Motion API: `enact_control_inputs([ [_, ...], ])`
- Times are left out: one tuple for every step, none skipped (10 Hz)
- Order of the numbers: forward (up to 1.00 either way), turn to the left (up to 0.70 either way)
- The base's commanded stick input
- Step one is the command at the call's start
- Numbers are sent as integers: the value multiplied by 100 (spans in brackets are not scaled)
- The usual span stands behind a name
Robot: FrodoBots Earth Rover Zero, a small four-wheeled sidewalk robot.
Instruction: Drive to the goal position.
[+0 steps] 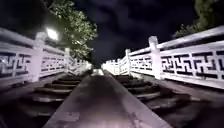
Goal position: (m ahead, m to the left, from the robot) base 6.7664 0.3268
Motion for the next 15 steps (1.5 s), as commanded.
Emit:
enact_control_inputs([
  [45,0],
  [45,0],
  [45,0],
  [45,0],
  [45,0],
  [45,0],
  [45,0],
  [45,0],
  [45,0],
  [45,0],
  [45,0],
  [45,0],
  [45,0],
  [45,0],
  [45,0],
])
